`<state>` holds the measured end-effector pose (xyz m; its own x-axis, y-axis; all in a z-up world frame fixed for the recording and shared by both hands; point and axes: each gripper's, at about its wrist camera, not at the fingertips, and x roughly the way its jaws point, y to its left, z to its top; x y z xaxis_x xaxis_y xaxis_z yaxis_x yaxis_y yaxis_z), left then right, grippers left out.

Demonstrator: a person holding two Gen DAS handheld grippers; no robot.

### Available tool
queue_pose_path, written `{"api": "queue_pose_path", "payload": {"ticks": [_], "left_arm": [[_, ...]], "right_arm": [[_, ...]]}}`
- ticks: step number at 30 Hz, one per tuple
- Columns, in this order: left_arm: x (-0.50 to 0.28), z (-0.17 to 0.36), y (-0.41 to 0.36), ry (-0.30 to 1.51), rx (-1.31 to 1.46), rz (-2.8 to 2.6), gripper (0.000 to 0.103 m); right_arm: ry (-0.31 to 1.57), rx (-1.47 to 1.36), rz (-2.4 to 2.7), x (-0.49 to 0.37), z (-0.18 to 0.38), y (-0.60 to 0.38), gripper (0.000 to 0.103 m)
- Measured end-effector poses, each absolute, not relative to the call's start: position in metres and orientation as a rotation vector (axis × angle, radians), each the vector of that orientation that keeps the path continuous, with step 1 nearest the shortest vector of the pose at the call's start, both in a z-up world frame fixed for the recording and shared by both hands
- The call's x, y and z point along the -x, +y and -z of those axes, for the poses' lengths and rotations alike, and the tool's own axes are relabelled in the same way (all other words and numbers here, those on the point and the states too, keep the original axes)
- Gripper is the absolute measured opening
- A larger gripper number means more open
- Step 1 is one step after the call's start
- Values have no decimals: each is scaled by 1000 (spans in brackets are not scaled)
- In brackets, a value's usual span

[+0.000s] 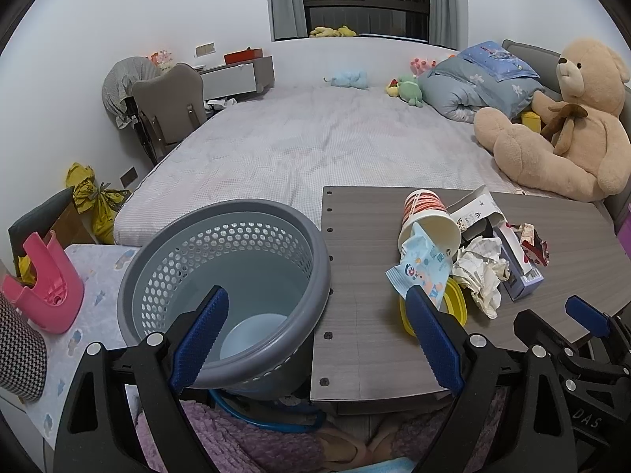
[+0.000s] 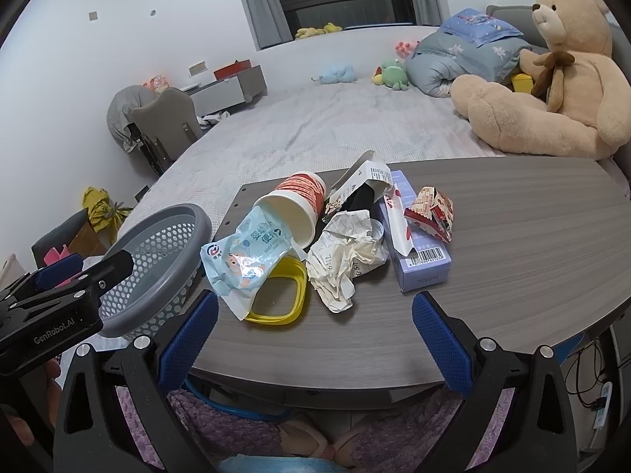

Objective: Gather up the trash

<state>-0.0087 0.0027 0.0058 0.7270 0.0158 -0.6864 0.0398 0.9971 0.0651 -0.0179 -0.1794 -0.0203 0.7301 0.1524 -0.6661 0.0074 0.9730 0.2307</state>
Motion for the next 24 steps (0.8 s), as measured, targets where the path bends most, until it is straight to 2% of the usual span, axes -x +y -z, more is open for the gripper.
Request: {"api": "queue_pose_path", "payload": {"ticks": [24], "left_arm": [[11,-6,3,760,-78,12,87]], "right_arm": [[762,-180,-50,16,19,-173,97]]}}
